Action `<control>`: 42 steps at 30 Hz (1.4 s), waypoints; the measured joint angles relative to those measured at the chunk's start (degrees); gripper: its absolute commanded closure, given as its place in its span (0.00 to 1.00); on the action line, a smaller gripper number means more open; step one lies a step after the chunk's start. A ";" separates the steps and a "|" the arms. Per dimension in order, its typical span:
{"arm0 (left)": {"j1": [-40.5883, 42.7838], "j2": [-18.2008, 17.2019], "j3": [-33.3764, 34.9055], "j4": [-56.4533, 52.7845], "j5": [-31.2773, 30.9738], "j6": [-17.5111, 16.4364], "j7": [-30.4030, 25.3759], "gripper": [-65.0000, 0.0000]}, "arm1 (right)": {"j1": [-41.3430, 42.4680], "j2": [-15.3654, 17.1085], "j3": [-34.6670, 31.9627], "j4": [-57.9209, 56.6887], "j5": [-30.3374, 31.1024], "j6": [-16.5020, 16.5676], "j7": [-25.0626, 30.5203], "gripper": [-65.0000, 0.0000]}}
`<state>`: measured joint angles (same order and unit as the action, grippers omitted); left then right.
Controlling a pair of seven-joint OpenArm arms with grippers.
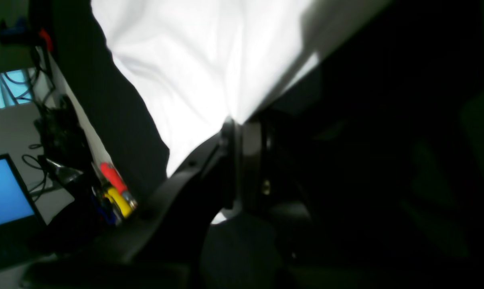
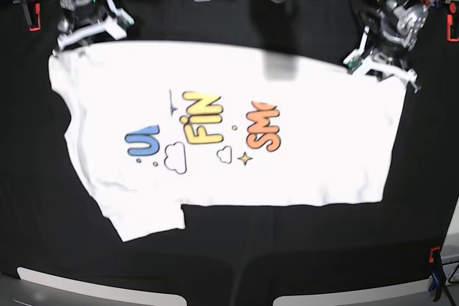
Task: Layout the t-shirt on the table in an organized manner, then fold the t-shirt properly
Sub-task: 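Pull the grasped shoulder edge away from the hem to straighten the shirt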
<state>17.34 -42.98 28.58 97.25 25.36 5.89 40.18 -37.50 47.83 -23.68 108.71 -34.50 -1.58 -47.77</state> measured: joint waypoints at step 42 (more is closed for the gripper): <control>10.88 -2.58 -0.07 6.21 5.29 4.07 2.71 1.00 | 0.94 1.49 -0.57 1.49 3.04 8.04 11.08 0.59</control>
<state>28.23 -45.56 28.51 103.46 30.65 9.96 42.89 -36.56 49.32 -24.25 110.19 -31.46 6.46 -36.69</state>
